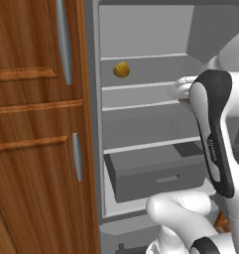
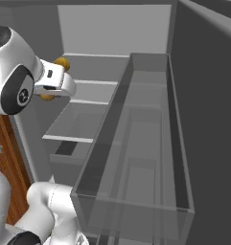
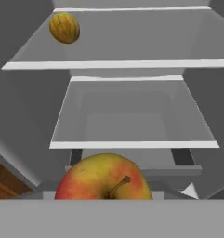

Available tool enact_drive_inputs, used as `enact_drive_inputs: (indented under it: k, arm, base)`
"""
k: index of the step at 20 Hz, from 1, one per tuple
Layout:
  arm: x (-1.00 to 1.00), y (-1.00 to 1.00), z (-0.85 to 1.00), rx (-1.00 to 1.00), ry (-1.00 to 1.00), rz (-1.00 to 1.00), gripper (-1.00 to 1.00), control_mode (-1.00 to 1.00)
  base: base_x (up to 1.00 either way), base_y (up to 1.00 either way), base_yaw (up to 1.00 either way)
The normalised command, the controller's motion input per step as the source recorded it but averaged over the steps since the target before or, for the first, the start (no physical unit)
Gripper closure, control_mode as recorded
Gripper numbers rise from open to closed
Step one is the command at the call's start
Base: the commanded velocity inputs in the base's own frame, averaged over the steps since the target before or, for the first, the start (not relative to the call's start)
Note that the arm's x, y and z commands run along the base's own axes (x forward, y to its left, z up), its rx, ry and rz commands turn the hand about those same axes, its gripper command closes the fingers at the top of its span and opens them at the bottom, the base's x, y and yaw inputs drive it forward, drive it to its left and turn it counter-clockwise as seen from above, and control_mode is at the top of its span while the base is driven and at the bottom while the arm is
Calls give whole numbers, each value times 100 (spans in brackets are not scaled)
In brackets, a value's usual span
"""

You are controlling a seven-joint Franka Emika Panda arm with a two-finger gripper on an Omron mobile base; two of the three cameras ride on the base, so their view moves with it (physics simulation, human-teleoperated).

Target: Open the fridge, remove the apple, squash, and steak, and place them on any counter.

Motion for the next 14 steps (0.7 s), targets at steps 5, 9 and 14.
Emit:
enact_drive_inputs:
  k: [5, 9, 14]
  arm:
    - [-63, 21, -22, 0, 3, 4, 100, -100]
    - [-1, 1, 0, 0, 1, 0, 100, -100]
    - [0, 0, 0, 0, 0, 0, 100, -100]
  base:
    - [0, 0, 0]
    - [0, 0, 0]
    - [0, 0, 0]
